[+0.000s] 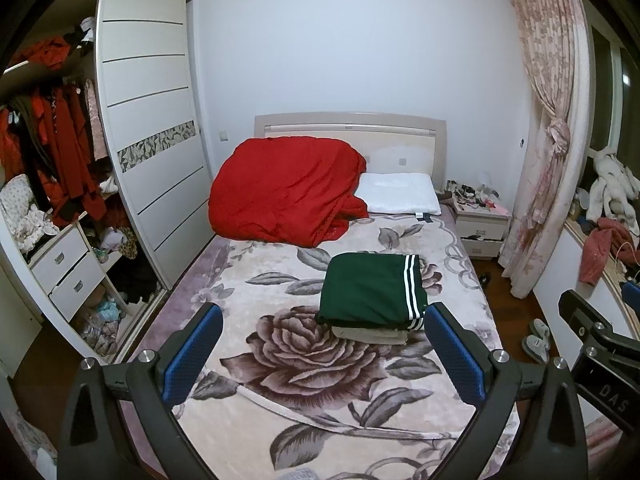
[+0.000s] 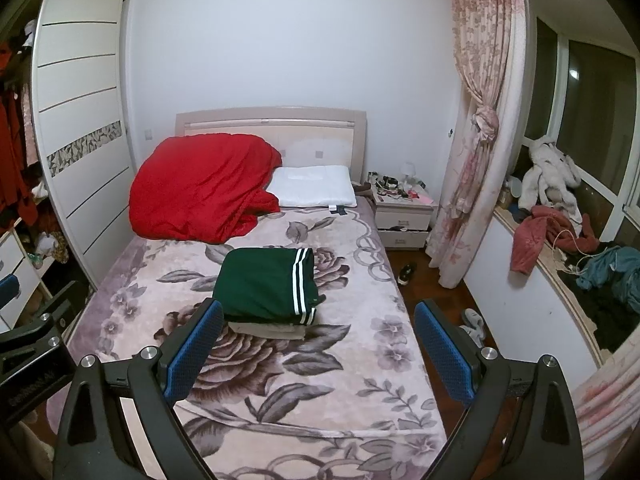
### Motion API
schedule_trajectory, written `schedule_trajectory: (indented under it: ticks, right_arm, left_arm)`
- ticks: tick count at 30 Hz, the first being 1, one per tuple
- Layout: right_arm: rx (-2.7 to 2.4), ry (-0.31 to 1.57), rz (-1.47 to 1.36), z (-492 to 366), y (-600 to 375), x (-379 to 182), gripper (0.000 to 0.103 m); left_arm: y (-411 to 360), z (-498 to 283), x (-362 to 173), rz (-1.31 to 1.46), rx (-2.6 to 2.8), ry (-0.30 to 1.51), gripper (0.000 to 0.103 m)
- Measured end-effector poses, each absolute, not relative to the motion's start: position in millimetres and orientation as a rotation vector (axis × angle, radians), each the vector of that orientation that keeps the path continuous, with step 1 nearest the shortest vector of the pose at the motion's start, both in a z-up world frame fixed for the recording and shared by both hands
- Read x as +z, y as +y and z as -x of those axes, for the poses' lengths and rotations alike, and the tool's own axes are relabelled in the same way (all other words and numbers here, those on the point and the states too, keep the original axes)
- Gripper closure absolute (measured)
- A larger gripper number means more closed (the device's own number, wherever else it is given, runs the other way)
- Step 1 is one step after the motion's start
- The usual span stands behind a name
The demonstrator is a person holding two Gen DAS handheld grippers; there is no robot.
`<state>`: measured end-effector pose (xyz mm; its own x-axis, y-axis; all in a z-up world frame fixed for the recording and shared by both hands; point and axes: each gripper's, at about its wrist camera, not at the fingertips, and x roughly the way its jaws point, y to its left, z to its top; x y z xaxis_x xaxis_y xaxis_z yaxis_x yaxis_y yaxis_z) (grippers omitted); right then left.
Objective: Fold large clothes
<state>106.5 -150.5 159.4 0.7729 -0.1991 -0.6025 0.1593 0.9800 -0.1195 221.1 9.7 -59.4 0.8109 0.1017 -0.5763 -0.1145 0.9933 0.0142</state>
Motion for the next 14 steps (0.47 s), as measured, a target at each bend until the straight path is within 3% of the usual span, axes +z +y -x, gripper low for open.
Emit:
schedule_trajectory:
  ticks: [14]
  right_arm:
    - [-0.195, 0.667, 0.056, -98.0, -145.5, 155.5, 0.005]
  left_arm:
    - [9.6, -222.5, -56.7, 0.018, 0.115, 0.61, 0.0]
